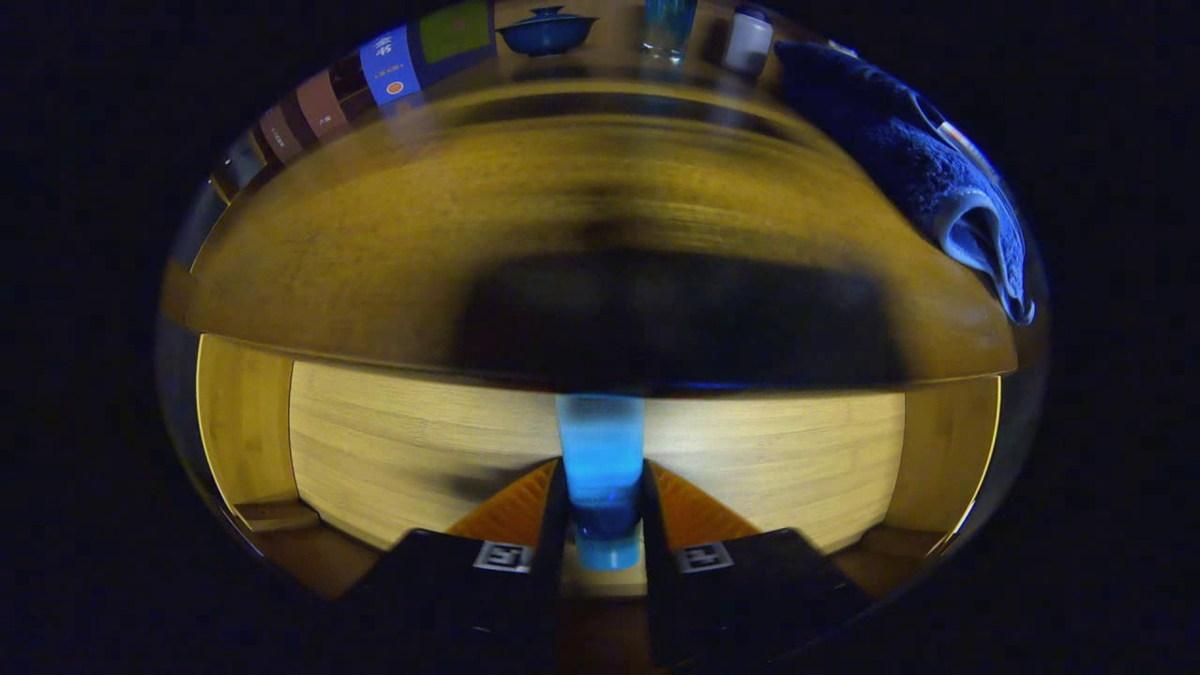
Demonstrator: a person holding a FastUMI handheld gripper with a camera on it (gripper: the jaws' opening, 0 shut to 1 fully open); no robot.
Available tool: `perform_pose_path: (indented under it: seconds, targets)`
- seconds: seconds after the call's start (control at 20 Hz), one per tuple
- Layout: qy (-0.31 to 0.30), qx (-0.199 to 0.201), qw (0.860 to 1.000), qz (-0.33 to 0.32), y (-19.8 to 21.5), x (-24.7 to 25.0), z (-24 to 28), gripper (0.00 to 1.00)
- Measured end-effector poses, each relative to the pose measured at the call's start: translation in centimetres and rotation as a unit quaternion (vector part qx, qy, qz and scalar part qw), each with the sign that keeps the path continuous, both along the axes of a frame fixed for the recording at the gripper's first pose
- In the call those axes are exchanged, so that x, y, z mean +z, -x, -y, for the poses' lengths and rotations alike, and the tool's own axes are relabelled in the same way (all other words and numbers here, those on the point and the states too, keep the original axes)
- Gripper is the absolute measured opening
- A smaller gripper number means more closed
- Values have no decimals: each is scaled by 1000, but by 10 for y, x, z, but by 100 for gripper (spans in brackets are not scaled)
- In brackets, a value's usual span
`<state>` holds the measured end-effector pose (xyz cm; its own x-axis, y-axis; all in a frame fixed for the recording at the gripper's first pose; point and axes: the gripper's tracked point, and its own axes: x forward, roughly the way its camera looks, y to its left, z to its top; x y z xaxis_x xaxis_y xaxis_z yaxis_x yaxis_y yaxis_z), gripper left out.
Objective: Pull open the drawer, take out the items inside it, and place them on the countertop above the cabinet.
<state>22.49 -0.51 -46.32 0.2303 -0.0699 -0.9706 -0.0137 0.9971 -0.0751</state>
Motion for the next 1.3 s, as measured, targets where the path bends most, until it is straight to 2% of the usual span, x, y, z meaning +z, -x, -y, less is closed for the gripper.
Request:
perform_pose_path:
  seconds: [0.05, 0.1, 0.4, 0.55, 0.7, 1.0, 1.3]
  targets:
    - [-2, -13, 1000, 11, -4, 7, 1, 35]
    - [-10, -22, 999, 26, -9, 11, -2, 35]
    - [-61, -29, 997, 46, 32, 40, -6, 34]
    - [-85, -29, 994, 67, 45, 70, -7, 35]
    - [-92, -24, 990, 100, 40, 108, -7, 35]
    - [-74, -19, 987, 145, -18, 174, 7, 34]
    - [-70, -28, 990, 122, -90, 157, 5, 35]
